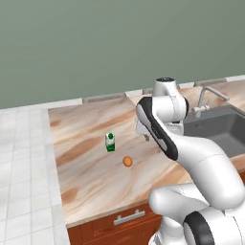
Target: Gather the eggs and milk located in the vicinity of the sink area and place them right next to the bowl.
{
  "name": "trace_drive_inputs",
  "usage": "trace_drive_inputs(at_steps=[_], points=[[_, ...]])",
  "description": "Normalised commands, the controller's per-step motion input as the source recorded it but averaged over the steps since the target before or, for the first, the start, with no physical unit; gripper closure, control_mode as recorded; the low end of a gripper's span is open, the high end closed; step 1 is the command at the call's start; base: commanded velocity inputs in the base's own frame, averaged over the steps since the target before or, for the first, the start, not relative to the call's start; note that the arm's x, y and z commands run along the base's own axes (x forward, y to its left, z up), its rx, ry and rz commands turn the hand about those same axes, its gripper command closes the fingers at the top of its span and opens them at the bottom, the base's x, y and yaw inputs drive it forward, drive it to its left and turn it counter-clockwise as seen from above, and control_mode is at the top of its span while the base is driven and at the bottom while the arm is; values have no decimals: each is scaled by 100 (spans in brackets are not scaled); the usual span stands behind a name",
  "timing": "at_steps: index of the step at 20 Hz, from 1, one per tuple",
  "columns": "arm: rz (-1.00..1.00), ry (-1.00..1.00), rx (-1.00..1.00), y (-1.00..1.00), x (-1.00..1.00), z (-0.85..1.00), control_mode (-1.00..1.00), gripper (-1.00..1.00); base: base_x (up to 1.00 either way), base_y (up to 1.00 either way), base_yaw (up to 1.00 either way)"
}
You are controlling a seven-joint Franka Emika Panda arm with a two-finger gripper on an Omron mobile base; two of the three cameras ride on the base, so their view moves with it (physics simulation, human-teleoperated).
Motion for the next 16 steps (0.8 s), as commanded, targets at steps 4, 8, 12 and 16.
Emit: trace_drive_inputs(at_steps=[4,8,12,16], points=[[0,0,0,0,0,0,100,-100,0,0,0],[0,0,0,0,0,0,100,-100,0,0,0],[0,0,0,0,0,0,100,-100,0,0,0],[3,0,3,1,0,-10,-100,-100,0,0,0]])
